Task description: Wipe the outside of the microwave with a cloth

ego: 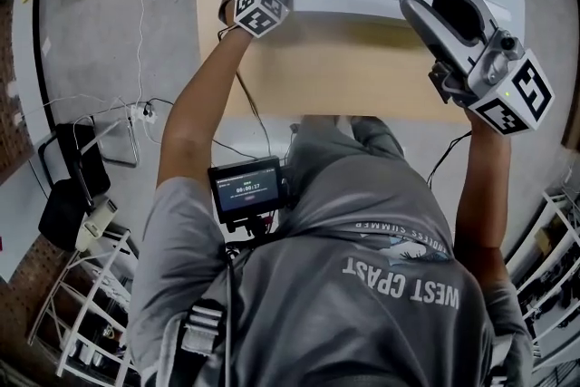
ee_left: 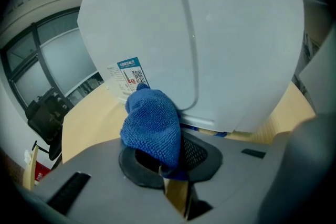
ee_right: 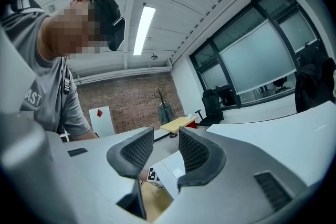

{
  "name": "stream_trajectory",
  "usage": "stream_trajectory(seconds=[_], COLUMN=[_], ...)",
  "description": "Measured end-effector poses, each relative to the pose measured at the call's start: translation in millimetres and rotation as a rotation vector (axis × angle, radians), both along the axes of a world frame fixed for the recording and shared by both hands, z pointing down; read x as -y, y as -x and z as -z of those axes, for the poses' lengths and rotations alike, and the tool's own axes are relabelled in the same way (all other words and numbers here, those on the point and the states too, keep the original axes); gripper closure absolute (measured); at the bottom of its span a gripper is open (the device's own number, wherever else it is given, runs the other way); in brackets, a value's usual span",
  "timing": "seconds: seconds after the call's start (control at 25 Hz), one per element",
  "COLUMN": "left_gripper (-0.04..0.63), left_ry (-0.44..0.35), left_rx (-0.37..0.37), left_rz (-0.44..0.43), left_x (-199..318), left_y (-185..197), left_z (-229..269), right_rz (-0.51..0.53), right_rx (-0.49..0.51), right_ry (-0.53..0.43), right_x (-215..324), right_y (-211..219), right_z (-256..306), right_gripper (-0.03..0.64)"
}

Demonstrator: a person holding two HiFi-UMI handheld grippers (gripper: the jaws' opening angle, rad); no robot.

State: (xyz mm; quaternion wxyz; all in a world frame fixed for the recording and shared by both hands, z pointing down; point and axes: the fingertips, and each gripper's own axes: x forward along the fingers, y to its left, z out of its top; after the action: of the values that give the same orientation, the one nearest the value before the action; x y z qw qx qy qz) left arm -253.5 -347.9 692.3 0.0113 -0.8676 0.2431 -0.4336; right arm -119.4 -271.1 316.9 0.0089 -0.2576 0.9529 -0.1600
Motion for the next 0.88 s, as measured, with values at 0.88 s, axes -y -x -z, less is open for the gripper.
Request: stream_trajectory(seconds=[0.88], left_gripper=[0.532], left_ry=[-0.057], left_rx=[-0.262], left_rz=[0.189], left_x=[-1], left_y=[47], left_z=[81], right_rz=[-0.014], right_rx=[-0.005], right_ry=[-0.114], right_x=[-12], right_y=[-9], right_z=[-10], right_gripper=[0.576])
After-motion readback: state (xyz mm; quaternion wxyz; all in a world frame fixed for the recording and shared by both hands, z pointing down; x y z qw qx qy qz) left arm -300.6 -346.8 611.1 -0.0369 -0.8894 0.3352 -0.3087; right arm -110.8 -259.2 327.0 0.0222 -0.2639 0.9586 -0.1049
